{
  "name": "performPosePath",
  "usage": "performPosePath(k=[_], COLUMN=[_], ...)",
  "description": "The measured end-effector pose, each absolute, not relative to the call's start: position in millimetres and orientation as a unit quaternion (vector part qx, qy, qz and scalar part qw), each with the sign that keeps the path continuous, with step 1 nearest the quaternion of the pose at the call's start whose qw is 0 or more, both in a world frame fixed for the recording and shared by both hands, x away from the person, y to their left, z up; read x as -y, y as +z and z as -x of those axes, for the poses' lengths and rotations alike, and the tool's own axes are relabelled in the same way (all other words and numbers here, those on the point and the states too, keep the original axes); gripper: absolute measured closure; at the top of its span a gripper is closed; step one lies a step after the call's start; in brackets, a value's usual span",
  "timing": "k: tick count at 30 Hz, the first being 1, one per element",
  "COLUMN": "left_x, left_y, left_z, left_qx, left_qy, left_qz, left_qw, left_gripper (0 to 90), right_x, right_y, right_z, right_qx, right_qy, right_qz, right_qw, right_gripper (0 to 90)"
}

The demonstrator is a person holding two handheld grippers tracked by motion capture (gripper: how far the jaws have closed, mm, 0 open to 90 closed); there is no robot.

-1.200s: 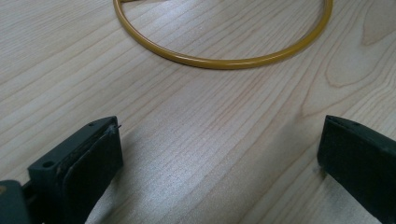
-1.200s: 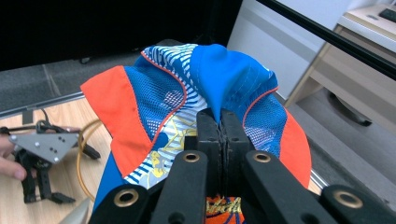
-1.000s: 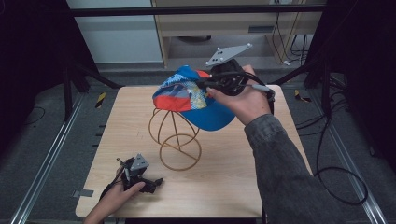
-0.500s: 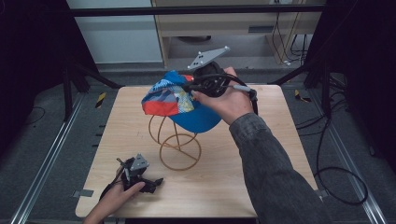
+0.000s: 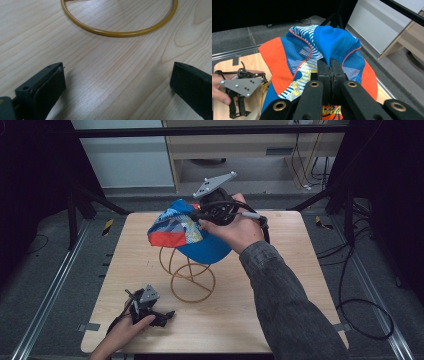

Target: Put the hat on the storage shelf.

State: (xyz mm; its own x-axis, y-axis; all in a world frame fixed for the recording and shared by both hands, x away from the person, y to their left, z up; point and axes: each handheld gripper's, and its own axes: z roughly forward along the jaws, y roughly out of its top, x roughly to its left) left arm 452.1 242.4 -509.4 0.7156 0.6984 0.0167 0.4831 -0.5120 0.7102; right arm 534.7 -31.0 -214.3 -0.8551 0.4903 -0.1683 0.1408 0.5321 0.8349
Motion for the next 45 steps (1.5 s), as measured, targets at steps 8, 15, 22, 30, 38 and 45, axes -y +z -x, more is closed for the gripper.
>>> performPosePath(k=[8, 15, 22, 30, 38, 45], left_x=[-242, -242, -242, -242, -242, -242], left_y=[-509, -509, -509, -509, -509, -509], left_z=[-452, -452, -452, -452, -452, -452], left_qx=[-0.345, -0.345, -0.344, -0.344, -0.344, -0.344], left_qy=[0.152, 0.152, 0.153, 0.153, 0.153, 0.153], left_qz=[-0.856, -0.856, -0.856, -0.856, -0.856, -0.856], left_qw=[0.354, 0.353, 0.353, 0.353, 0.353, 0.353], left_gripper=[0.0, 0.0, 0.0, 0.0, 0.0, 0.0], right_x=[23, 16, 11, 6, 2, -1], right_y=[-219, -226, -233, -239, -243, -244], right_z=[-536, -539, -542, -544, -545, -545], right_qx=[-0.856, -0.862, -0.868, -0.873, -0.878, -0.881], right_qy=[0.447, 0.438, 0.430, 0.421, 0.414, 0.411], right_qz=[-0.180, -0.181, -0.181, -0.181, -0.181, -0.177], right_qw=[0.188, 0.180, 0.173, 0.166, 0.158, 0.155], right_gripper=[89.2, 89.2, 89.2, 89.1, 89.0, 89.0])
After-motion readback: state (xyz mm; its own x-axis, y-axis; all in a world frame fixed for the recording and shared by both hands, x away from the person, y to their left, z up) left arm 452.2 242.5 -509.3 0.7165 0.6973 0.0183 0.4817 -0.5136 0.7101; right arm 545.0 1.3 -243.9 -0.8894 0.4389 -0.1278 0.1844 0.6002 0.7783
